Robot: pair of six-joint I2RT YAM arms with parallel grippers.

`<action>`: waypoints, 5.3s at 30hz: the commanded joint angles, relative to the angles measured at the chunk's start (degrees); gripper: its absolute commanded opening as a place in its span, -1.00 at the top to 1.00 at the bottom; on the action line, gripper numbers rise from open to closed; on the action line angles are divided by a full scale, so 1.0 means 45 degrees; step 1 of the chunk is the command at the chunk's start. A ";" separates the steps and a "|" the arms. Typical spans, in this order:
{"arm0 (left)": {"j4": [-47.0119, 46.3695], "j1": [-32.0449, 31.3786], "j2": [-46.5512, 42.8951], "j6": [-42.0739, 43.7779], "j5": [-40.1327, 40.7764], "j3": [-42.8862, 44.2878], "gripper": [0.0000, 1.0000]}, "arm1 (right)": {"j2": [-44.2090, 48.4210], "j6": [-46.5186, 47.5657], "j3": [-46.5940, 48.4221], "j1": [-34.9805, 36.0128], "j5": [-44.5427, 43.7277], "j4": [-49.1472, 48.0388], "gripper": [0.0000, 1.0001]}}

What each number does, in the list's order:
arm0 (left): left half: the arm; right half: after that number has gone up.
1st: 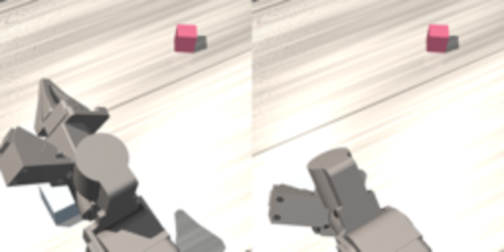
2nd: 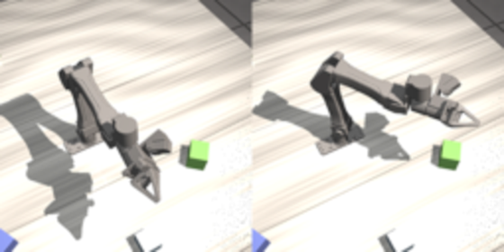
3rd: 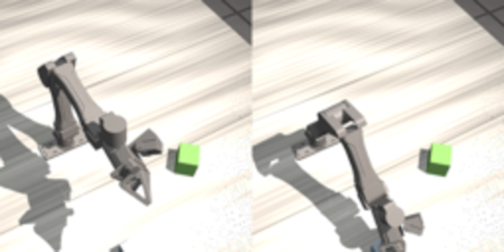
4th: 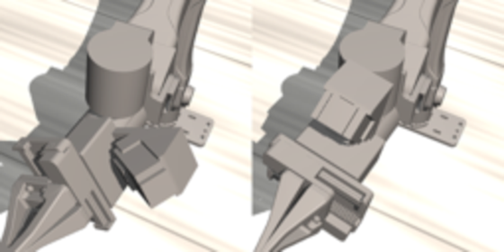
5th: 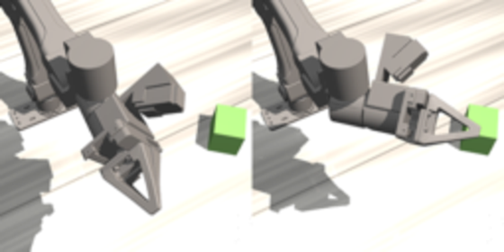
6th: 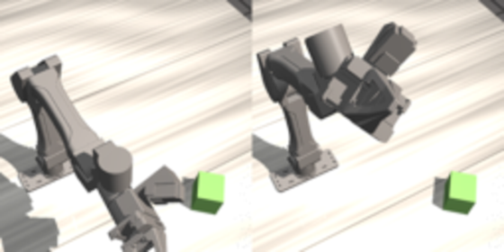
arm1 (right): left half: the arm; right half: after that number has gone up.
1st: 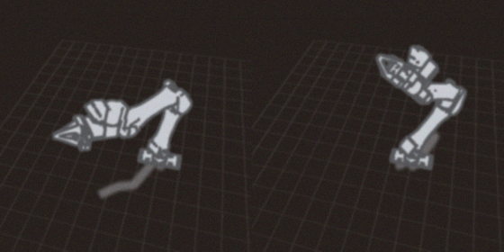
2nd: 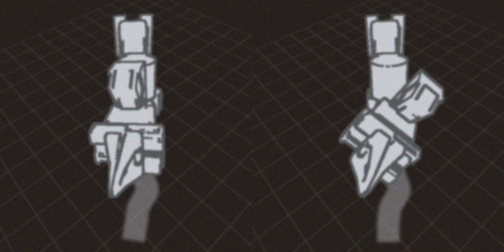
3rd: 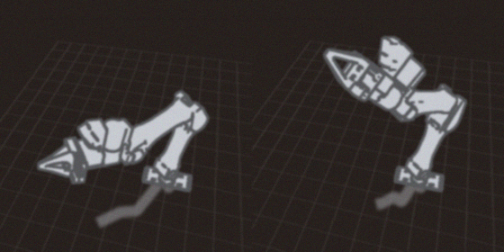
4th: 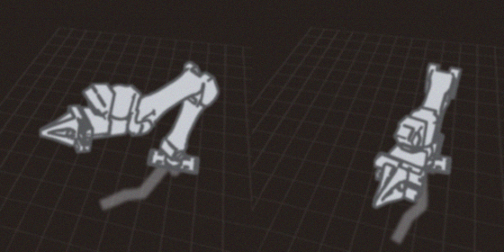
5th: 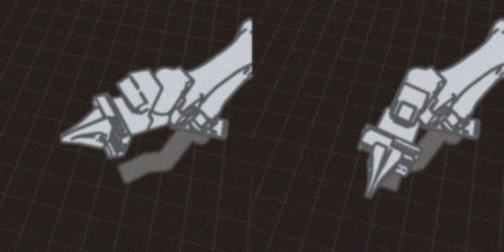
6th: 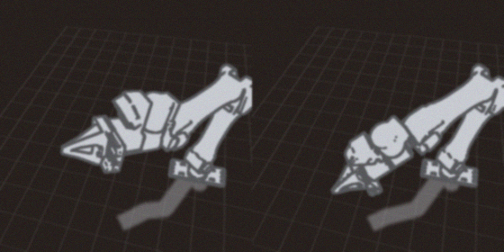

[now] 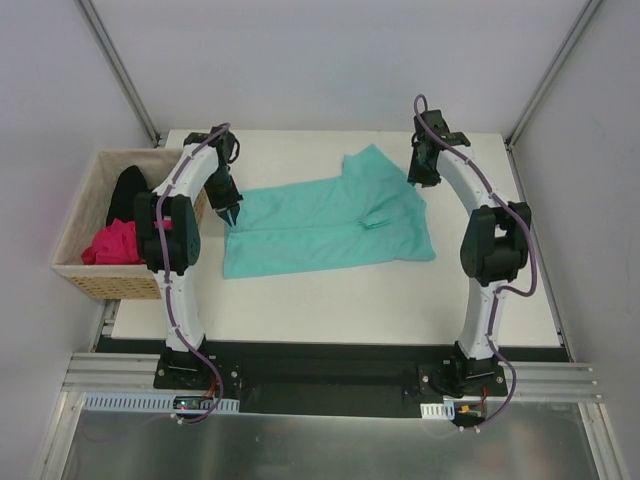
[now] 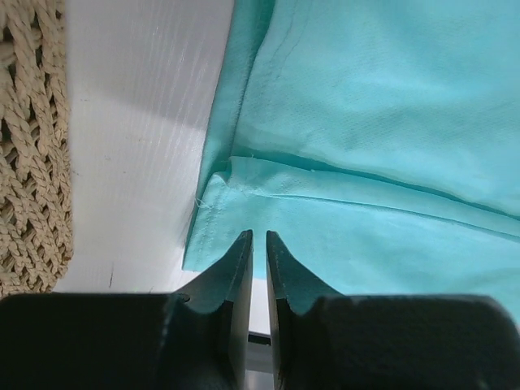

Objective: Fold and stack the t-shirts
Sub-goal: Fold the flattened tshirt in 1/3 of the way

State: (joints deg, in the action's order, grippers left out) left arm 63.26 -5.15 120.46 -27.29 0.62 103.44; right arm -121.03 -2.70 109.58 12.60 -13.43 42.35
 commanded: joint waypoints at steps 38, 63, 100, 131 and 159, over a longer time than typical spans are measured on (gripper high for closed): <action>-0.0465 0.0128 -0.3781 -0.0459 -0.0666 -0.0369 0.79 | 0.1682 -0.1470 -0.5230 0.1712 0.2614 -0.2067 0.98; -0.0036 0.0148 -0.3625 -0.0166 -0.0314 0.0217 0.78 | -0.0389 -0.1080 -0.1539 0.1536 0.2379 -0.1266 0.98; -0.0191 0.0148 -0.4055 -0.0186 -0.0665 -0.0564 0.79 | 0.2851 -0.1685 -0.4055 0.0735 0.1794 -0.1324 0.74; -0.2086 -0.0907 -0.3177 -0.0029 -0.1427 -0.5231 0.81 | 0.4240 -0.3521 -0.8062 0.1126 0.1637 -0.1580 0.98; -0.2926 -0.0966 -0.2121 -0.0167 -0.1213 -0.7420 0.82 | 0.4241 -0.3286 -0.8061 0.0970 0.1207 -0.0680 0.98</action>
State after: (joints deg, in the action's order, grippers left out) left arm 50.68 -9.06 109.01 -27.90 -5.74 69.93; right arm -104.95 -17.30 73.25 17.28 -6.74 37.32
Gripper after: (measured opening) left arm 0.086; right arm 0.015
